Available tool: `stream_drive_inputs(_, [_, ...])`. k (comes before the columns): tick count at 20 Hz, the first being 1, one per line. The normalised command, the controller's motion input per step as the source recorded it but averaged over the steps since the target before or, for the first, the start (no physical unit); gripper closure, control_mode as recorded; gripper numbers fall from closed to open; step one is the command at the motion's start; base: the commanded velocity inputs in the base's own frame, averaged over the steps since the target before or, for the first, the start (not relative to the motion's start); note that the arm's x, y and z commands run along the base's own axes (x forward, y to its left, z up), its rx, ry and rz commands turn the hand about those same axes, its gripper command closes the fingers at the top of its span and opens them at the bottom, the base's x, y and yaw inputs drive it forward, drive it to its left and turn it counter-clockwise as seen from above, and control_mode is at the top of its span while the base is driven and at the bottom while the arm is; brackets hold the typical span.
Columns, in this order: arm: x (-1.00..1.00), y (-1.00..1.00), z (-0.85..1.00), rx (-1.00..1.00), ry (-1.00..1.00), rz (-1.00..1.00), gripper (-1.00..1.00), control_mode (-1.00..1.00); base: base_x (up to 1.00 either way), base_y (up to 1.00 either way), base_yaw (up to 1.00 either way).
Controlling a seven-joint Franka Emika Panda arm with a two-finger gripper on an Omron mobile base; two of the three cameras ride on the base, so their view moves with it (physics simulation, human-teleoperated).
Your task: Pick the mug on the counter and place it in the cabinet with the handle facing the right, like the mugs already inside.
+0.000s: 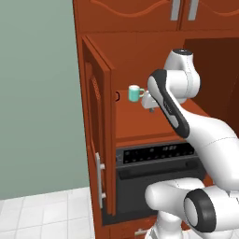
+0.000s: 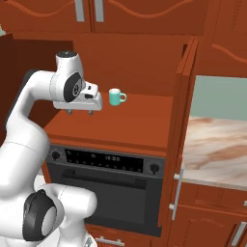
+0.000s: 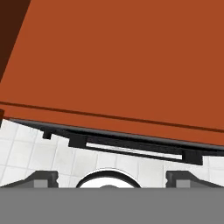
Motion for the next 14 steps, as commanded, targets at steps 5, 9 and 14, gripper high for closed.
stream_drive_inputs(5, [0.0,0.0,0.0,0.0,0.0,0.0,-1.0,1.0,-0.44,0.0,0.0])
stream_drive_inputs(9, [0.0,0.0,0.0,0.0,0.0,0.0,-1.0,1.0,-0.41,0.0,0.0])
stream_drive_inputs(14, [0.0,0.0,0.0,0.0,0.0,0.0,-1.0,1.0,-0.43,0.0,0.0])
